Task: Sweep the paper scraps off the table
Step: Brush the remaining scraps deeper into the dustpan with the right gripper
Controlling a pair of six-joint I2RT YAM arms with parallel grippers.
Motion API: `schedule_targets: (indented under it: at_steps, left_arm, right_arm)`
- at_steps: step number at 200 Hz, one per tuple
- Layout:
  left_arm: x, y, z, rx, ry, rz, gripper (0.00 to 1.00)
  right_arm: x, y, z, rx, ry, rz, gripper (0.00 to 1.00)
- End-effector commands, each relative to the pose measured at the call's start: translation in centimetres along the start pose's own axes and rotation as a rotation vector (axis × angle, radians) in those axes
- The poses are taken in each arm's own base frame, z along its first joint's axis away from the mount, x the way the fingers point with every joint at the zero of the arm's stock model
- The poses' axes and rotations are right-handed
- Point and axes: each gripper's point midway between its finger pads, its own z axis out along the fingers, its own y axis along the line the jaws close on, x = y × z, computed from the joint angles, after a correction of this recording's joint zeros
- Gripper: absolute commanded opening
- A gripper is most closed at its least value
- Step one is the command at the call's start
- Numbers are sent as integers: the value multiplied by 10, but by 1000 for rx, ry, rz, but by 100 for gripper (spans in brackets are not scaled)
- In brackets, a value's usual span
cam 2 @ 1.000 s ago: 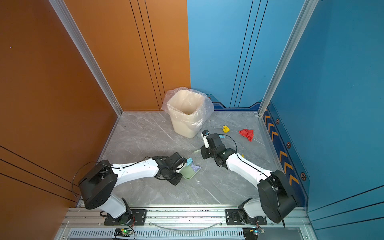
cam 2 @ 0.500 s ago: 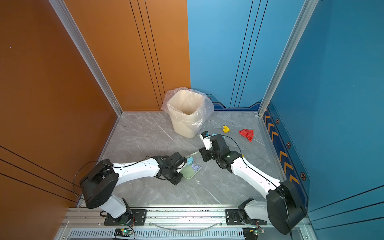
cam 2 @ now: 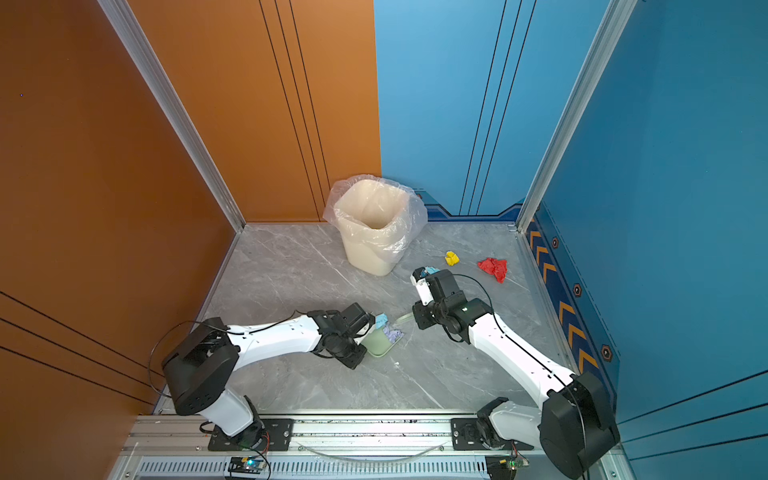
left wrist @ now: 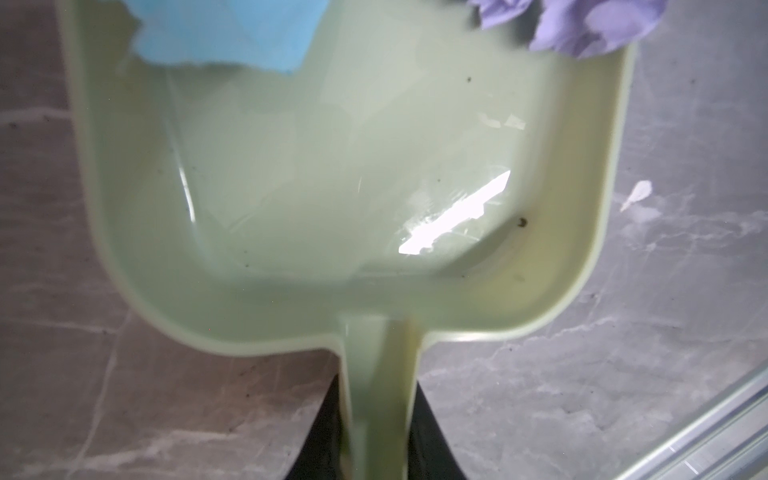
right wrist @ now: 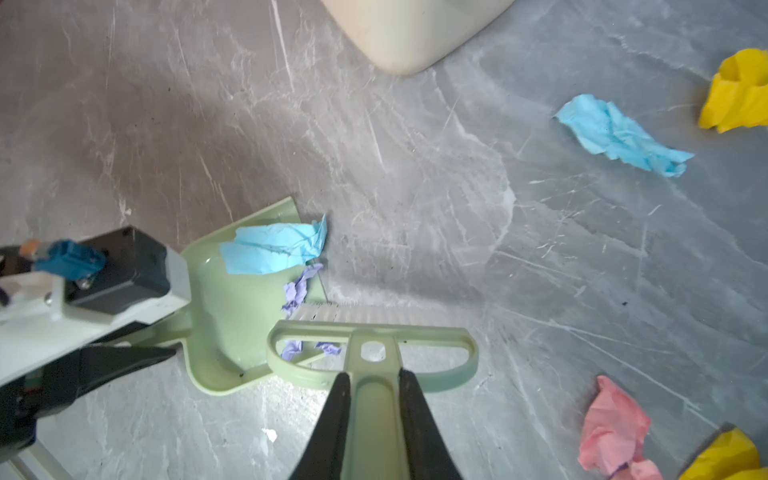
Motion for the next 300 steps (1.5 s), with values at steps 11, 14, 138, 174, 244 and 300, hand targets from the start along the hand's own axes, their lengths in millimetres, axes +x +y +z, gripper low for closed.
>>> schedule_targets:
  at_steps: [11,14,138,174,244,300]
  left_arm:
    - [6,3,2,-7,43,0,0]
    - [6,3,2,-8,44,0,0]
    - [1,5,2,-32,17,5,0]
    - [1,5,2,-32,13,2,0]
    - [2,-2,5,-1,31,13,0]
    - [0,-5,4,13,34,21,0]
  right_arm:
    - [16,23,6,-48,73,-103,0]
    - [17,25,7,-58,76,-108,0]
    - [-4,50,-24,-210,-79,-148,0]
    - [-27,-3,-24,-7,-199,-34,0]
    - [-51,-40,14,140,-295,62,0]
    - [-29,-19,50,82,-190,-11,0]
